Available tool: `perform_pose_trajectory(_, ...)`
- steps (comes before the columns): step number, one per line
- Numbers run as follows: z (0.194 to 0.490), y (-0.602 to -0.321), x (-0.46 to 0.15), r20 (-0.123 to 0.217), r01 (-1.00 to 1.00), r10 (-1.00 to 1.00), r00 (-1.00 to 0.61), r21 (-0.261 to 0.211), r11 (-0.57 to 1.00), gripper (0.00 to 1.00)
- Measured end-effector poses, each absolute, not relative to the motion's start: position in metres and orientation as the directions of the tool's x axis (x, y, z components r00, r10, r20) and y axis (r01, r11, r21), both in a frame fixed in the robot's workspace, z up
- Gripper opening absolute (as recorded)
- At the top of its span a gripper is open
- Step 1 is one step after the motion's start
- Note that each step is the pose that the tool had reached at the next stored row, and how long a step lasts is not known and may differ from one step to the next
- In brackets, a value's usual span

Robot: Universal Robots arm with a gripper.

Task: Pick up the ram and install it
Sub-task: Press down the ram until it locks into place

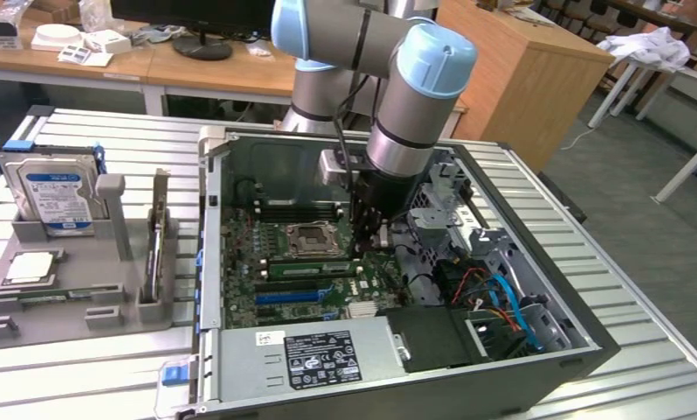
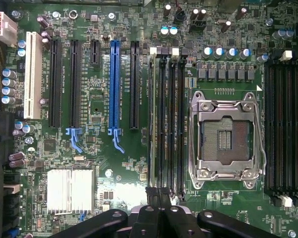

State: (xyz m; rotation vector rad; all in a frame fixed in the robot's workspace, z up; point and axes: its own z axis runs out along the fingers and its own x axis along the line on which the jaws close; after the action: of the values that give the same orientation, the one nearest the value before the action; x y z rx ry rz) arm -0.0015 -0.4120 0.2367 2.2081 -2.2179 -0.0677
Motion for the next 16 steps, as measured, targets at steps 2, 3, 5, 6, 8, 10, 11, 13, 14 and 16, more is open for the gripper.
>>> perform_pose_trajectory(2,0.2367,-0.412,-0.0012,-0.023,-0.999,-1.0,-0.005,0.039,0.004,0.1)
perform_pose_trajectory(3,0.2366,-0.412,-0.0006,-0.023,-0.999,-1.0,-0.005,0.039,0.004,0.1)
perform_pose_trajectory(5,0.2366,-0.412,0.0006,-0.023,-0.999,-1.0,-0.005,0.039,0.004,0.1)
perform_pose_trajectory(6,0.2366,-0.412,0.0008,-0.023,-0.999,-1.0,-0.005,0.039,0.004,0.1)
perform_pose_trajectory(8,0.2366,-0.412,0.0008,-0.023,-0.999,-1.0,-0.005,0.039,0.004,0.1)
perform_pose_trajectory(10,0.2364,-0.412,0.0008,-0.023,-0.999,-1.0,-0.005,0.039,0.004,0.1)
perform_pose_trajectory(11,0.236,-0.4119,0.0009,-0.023,-0.999,-1.0,-0.005,0.038,0.004,0.1)
perform_pose_trajectory(13,0.2351,-0.4119,0.0009,-0.023,-0.999,-1.0,-0.005,0.038,0.004,0.1)
perform_pose_trajectory(14,0.2347,-0.412,0.0009,-0.023,-0.999,-1.0,-0.005,0.038,0.004,0.1)
perform_pose_trajectory(16,0.2336,-0.412,0.0009,-0.023,-0.999,-1.0,-0.005,0.038,0.004,0.1)
